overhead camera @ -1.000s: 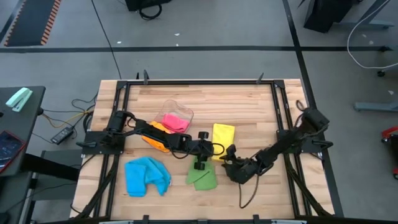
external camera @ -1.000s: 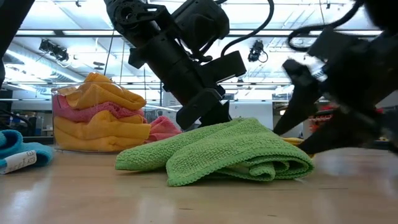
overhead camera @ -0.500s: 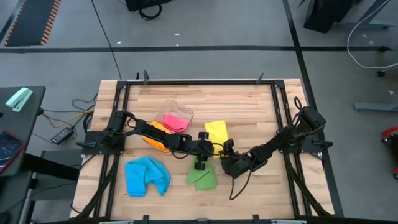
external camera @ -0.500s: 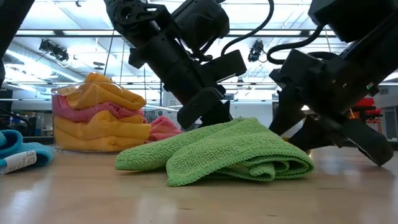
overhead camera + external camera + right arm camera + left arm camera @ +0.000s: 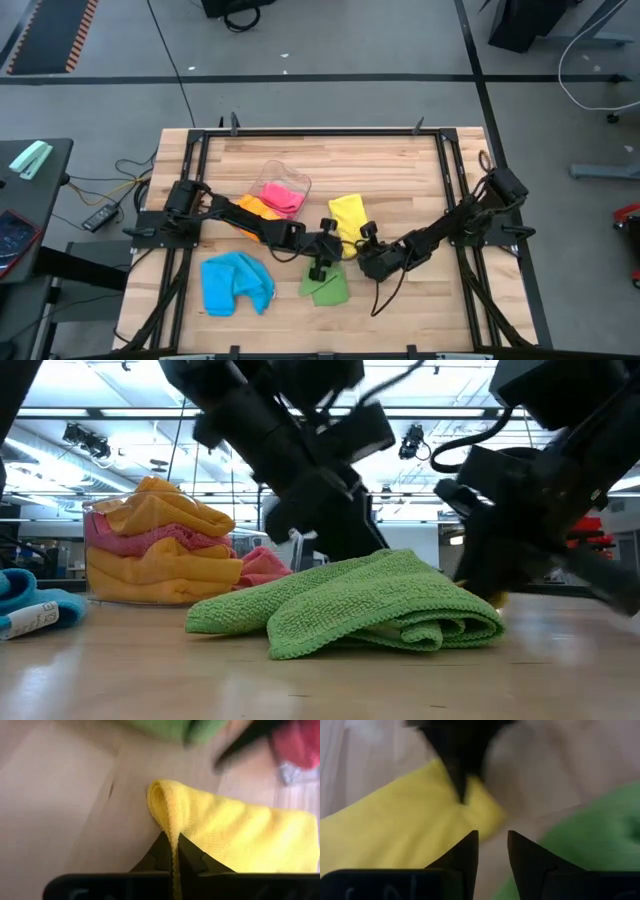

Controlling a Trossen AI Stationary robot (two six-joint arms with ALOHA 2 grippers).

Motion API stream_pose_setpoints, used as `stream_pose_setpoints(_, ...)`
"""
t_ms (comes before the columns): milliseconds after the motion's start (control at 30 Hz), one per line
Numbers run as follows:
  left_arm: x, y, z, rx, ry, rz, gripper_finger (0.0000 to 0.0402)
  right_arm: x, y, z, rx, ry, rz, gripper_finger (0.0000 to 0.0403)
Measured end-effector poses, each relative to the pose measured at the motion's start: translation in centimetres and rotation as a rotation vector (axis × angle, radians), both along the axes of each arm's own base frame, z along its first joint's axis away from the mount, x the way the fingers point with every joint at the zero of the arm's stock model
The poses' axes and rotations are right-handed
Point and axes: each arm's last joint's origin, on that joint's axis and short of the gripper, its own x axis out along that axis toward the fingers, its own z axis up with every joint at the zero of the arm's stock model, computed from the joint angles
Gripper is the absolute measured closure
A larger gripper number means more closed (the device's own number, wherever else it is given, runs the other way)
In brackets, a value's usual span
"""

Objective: Fold microfiber towels
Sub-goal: Fold the yellow microfiber towel

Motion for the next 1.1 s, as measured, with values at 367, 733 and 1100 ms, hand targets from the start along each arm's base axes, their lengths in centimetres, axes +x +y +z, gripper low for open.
stream_pose_setpoints(367, 1.0, 0.0, 1.1, 0.063, -0.165, 0.055, 0.0292, -1.7, 0.1, 4.2, 0.187, -0.034, -0.031, 0.0397)
stream_pose_setpoints(733, 1.9, 2.3, -2.8, 0.019, -0.132, 0.159, 0.0292, -2.1, 0.6, 4.2, 0.298, 0.003, -0.042, 0.0398)
stream_pose_setpoints(1100, 1.8, -0.7, -2.8, -0.028, -0.161, -0.021, 0.0296, -3.0, 1.4, 6.6, 0.513, -0.009, -0.025, 0.0389)
